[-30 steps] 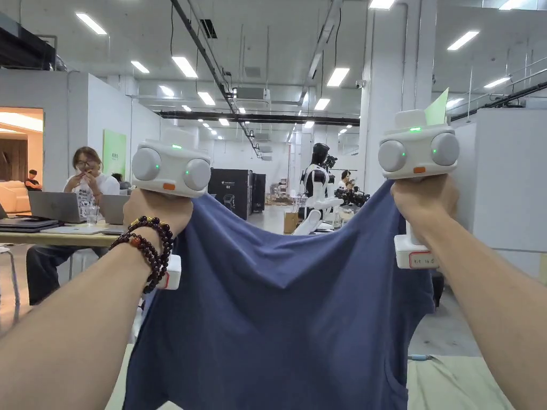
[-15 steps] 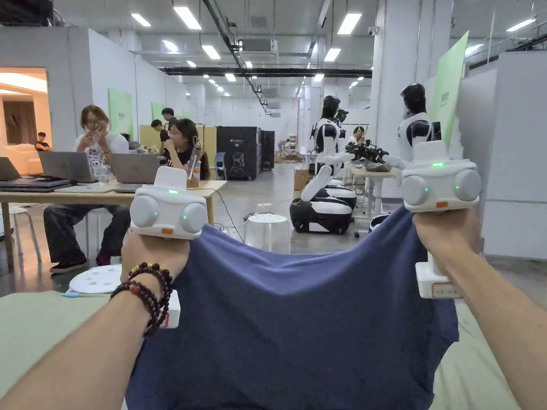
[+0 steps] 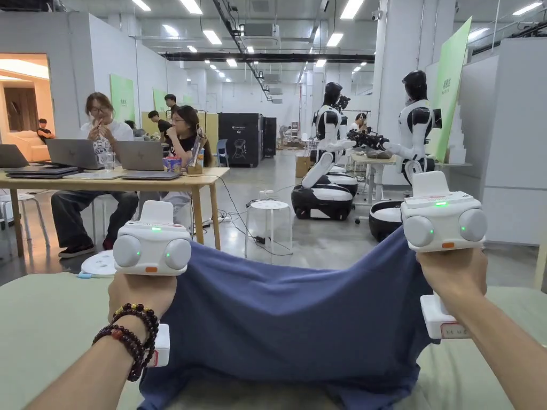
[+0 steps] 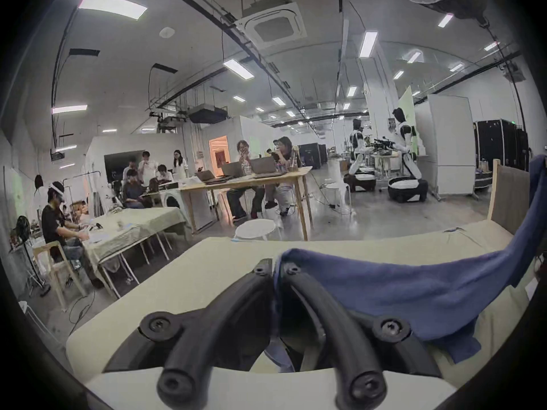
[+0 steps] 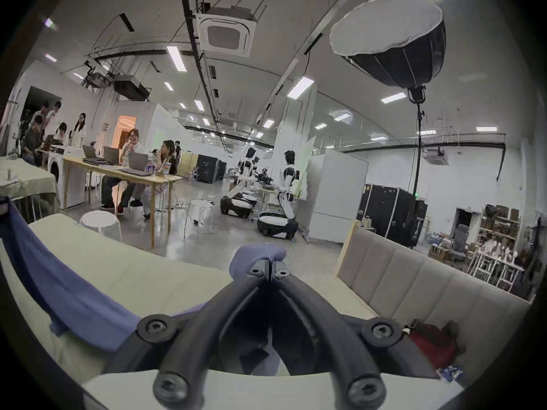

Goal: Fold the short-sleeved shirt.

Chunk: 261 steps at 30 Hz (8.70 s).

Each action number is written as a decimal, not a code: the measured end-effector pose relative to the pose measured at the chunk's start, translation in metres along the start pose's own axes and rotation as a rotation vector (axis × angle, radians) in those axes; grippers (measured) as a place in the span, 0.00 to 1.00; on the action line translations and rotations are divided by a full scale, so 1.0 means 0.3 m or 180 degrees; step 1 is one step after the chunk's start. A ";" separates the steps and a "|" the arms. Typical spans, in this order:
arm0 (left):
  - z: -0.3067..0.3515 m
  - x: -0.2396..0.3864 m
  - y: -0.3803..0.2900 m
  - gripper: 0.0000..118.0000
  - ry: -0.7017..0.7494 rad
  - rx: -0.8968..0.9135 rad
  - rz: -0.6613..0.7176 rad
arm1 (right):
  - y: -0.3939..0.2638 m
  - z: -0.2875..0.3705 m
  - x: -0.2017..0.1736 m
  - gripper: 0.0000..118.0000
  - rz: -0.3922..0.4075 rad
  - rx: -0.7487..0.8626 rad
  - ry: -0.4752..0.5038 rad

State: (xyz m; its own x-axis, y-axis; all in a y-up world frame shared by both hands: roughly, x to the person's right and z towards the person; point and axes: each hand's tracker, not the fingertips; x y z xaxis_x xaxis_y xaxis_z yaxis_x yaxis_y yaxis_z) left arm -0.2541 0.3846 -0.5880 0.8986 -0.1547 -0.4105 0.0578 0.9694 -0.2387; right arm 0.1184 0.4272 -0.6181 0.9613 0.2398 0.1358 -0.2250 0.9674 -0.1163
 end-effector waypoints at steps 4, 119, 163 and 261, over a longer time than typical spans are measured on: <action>0.130 -0.082 -0.076 0.02 -0.0003 -0.0056 0.0032 | -0.065 0.170 0.020 0.00 0.0104 0.0008 0.0034; 0.885 -0.492 -1.105 0.01 -0.0749 -0.1323 -0.0143 | -1.030 1.123 0.019 0.03 0.0052 -0.1571 0.0696; 0.392 -0.267 -0.780 0.01 -0.0547 -0.1115 -0.0351 | -0.879 0.511 -0.029 0.05 -0.0059 -0.1534 0.0668; 0.417 -0.230 -0.949 0.04 -0.0827 -0.1650 -0.0237 | -1.066 0.384 -0.021 0.10 0.0029 -0.2432 0.1035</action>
State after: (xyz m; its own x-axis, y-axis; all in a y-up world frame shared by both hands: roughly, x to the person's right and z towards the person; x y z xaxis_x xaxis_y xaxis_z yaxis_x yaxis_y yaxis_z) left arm -0.2782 0.1433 -0.3816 0.9813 -0.1035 -0.1625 -0.0367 0.7277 -0.6849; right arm 0.1659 0.1256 -0.4684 0.9844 0.0984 -0.1459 -0.1754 0.6159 -0.7681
